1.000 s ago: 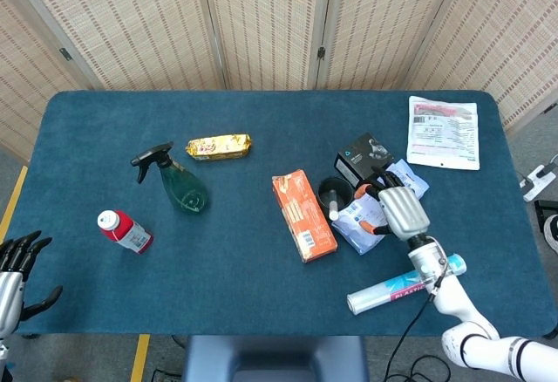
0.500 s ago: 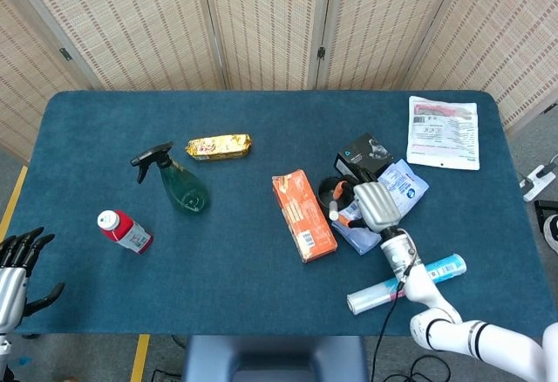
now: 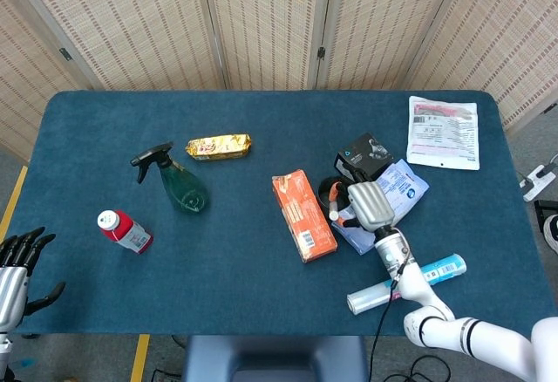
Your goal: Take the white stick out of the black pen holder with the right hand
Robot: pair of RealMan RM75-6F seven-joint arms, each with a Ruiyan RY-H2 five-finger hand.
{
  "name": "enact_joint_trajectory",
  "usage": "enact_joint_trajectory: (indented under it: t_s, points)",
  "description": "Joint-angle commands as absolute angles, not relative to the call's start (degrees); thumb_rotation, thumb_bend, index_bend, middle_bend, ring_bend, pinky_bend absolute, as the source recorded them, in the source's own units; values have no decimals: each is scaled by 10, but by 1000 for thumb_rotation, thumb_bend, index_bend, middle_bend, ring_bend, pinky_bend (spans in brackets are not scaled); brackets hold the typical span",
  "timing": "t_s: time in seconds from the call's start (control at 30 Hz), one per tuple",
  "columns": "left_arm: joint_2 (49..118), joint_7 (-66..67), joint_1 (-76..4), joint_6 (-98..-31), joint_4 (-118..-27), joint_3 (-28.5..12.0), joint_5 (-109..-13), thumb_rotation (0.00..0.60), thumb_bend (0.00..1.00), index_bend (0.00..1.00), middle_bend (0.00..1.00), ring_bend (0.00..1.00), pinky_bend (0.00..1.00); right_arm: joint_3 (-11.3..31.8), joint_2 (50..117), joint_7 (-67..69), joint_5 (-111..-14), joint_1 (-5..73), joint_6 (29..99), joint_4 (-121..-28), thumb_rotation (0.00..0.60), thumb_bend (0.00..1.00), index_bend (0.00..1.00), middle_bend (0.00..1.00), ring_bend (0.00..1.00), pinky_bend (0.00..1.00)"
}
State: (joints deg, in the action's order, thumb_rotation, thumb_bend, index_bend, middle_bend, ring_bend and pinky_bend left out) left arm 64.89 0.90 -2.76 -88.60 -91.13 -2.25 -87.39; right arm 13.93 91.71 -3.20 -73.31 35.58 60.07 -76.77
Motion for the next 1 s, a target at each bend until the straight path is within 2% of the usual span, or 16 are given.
enact_joint_trajectory:
  t_s: [0.03,0.37,0.57,0.77,1.0]
  points:
    - [650,7,-28,-884,-910,-22,-872,600,275,198,145,143,134,140,919,-31,-731,357,602,-766,600,205,520,331,75,126]
    - [651,6,-29,-881,-906,-22,-871,600,275,198,145,143,135,141,923,-10,-733,358,609,-758,600,346,608,369,100,127]
    - [651,6,-30,-880,-905,-23,-869,600,275,199,145,143,135,154,906,85,-756,337,653,-779,600,393,632,398,125,127]
    - [652,8,-33,-878,-908,-24,-872,600,275,199,146,143,134,182,831,237,-742,292,677,-871,600,401,642,412,134,128]
    - [653,13,-37,-880,-914,-25,-878,600,275,199,145,143,135,199,703,358,-699,253,618,-971,600,399,642,413,137,127]
